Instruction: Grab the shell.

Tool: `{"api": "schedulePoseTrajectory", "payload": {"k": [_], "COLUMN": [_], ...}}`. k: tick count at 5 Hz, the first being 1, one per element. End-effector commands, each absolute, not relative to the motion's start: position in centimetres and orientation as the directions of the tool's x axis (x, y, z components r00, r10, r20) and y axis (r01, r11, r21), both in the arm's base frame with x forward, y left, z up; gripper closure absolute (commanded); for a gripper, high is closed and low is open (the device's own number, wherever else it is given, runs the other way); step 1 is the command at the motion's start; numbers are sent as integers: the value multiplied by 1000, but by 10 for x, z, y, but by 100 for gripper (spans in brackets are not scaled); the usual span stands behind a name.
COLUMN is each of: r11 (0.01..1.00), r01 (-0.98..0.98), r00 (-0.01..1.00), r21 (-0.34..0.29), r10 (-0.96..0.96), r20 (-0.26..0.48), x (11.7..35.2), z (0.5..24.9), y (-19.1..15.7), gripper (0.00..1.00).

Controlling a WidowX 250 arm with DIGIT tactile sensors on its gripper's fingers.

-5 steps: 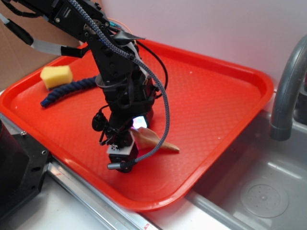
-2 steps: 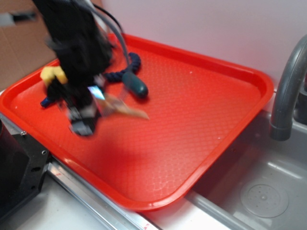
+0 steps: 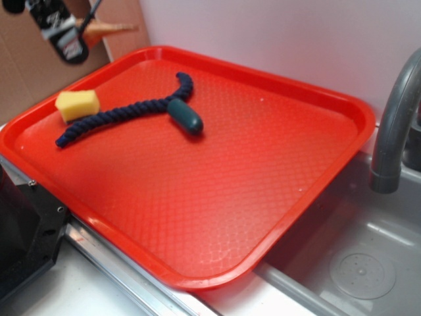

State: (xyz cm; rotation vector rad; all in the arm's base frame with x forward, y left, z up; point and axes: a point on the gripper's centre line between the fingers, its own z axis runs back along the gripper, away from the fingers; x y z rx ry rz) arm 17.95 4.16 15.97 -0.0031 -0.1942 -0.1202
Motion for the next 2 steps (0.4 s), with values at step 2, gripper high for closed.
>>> {"api": "schedulePoseTrajectory", "payload": {"k": [2], "r11": [991], "r01": [-118], "r00": [954], "r21": [58], "r10": [97], "r20": [282], "x": [146], "z": [230], "y": [-15], "gripper": [100]}}
